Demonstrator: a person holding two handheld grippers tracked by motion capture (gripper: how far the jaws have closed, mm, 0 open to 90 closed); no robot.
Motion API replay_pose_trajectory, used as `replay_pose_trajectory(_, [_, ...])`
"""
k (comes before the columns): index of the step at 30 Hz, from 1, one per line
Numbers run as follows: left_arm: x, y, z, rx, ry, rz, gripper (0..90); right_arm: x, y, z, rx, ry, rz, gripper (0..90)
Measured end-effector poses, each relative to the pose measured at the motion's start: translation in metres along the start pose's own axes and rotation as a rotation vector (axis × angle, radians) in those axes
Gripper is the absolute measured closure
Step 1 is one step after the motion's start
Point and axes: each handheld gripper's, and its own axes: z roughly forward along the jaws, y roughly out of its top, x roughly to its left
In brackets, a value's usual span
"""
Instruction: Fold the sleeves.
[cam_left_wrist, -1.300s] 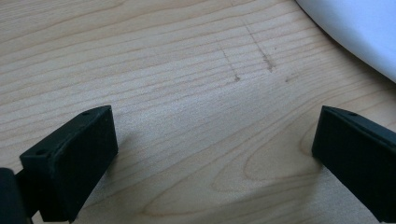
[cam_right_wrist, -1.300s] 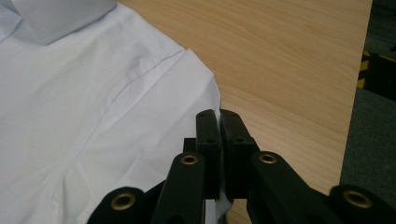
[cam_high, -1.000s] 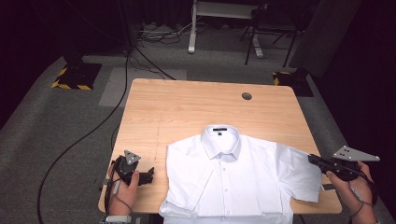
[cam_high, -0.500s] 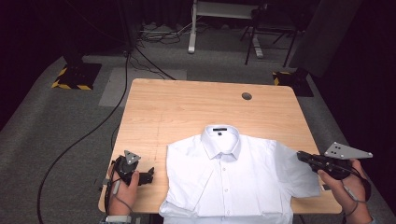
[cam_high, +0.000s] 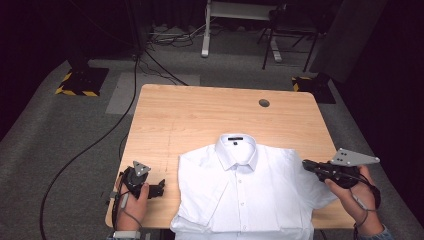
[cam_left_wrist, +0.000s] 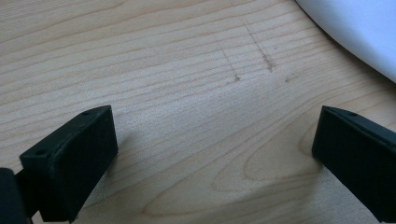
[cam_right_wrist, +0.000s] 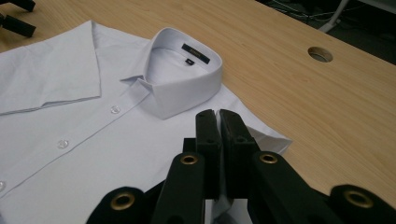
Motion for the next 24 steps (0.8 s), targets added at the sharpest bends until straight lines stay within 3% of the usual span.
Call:
replay_pose_trajectory(4, [0.0,0.0,0.0,0.0,0.0,0.0,0.0,0.007,0.008,0.006,0.023,0.015,-0.022,87.0])
replay_pose_trajectory(11, [0.0,0.0,0.0,0.0,0.0,0.0,0.0,0.015,0.019,0.014,0.009,0.049,-0.024,86.7])
replay_pose_trajectory(24, [0.0,0.0,0.0,0.0,0.0,0.0,0.0,0.031,0.025,0.035,0.034,0.107,-0.04,86.1])
